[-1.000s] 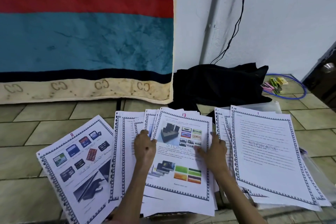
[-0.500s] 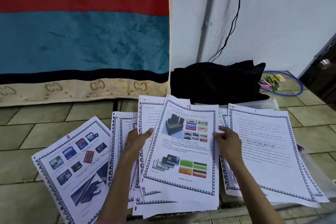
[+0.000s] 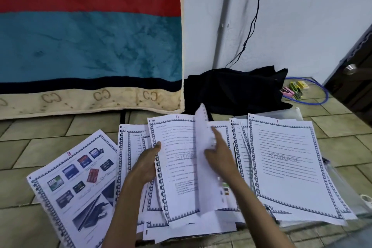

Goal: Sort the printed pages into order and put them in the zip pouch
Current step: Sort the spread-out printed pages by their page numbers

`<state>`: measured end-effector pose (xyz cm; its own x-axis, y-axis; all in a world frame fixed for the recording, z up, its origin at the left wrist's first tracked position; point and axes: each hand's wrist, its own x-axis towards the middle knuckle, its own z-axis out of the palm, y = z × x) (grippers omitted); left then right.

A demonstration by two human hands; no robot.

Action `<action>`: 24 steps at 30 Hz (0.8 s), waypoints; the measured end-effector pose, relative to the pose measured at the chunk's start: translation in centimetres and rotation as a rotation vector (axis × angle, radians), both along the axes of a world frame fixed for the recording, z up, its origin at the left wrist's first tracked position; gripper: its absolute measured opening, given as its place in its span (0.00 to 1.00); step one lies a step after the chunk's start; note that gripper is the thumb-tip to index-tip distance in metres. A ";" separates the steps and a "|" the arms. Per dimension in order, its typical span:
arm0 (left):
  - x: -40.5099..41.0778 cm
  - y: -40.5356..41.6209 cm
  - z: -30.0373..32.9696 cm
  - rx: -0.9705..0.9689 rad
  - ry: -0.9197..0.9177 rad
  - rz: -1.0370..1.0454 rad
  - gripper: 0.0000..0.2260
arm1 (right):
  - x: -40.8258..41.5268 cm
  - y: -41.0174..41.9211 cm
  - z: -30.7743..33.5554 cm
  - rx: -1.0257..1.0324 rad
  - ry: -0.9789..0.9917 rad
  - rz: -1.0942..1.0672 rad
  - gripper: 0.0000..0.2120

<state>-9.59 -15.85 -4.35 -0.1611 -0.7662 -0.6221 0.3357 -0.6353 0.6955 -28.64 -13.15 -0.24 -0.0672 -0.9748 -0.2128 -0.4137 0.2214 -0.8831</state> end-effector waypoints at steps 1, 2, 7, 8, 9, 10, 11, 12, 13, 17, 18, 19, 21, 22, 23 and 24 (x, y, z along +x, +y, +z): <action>0.1 0.0 0.1 -0.021 -0.009 -0.002 0.23 | -1.3 -0.1 0.4 -0.027 0.017 0.002 0.33; 0.1 -0.1 0.3 -0.042 0.008 -0.029 0.27 | -2.1 -0.2 0.8 -0.036 0.009 0.020 0.31; -4.1 0.5 3.4 -0.106 -0.016 -0.232 0.43 | -1.3 0.0 2.4 0.111 -0.174 0.154 0.15; -5.0 0.6 3.6 -0.123 -0.024 -0.245 0.42 | -1.2 -0.1 2.3 0.069 -0.131 0.152 0.14; -5.5 0.7 3.7 -0.137 -0.053 -0.237 0.40 | -1.4 -0.3 2.2 0.015 -0.066 0.111 0.12; -5.5 0.8 3.6 -0.170 -0.130 -0.207 0.35 | -1.8 -0.5 2.1 -0.018 -0.008 0.042 0.11; -5.1 0.6 3.1 -0.227 -0.286 -0.171 0.29 | -2.4 -0.7 1.7 -0.023 0.023 -0.016 0.11; -4.5 0.5 2.3 -0.285 -0.562 -0.141 0.24 | -3.1 -0.9 1.5 -0.021 0.026 -0.043 0.12; -3.7 0.5 1.5 -0.309 -0.880 -0.129 0.20 | -3.8 -1.0 1.3 -0.022 0.013 -0.040 0.15; -2.7 1.1 0.8 -0.163 -1.228 -0.147 0.28 | -4.3 -1.4 0.7 -0.082 -0.018 0.037 0.41; -2.6 1.0 0.6 -0.147 -1.205 -0.136 0.30 | -4.1 -1.5 0.6 -0.091 -0.001 0.053 0.45; -2.4 0.9 0.5 -0.146 -1.151 -0.091 0.30 | -3.6 -1.5 0.5 -0.098 0.020 0.065 0.46; -1.5 0.7 0.2 -0.180 -0.999 0.059 0.25 | -2.7 -1.5 0.3 -0.092 0.071 0.070 0.47; -0.8 0.8 0.1 -0.191 -0.951 0.131 0.21 | -2.2 -1.5 0.2 -0.085 0.103 0.074 0.46; 0.0 0.8 0.0 -0.205 -0.939 0.183 0.17 | -1.7 -1.5 0.2 -0.078 0.137 0.082 0.46; 0.7 0.9 0.1 -0.221 -0.960 0.204 0.15 | -1.2 -1.4 0.1 -0.072 0.170 0.094 0.46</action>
<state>-8.85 -15.00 -4.29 0.4812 -0.8369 -0.2608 -0.3406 -0.4526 0.8241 -29.83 -14.57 -0.10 -0.0040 -0.9907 -0.1357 -0.5737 0.1134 -0.8112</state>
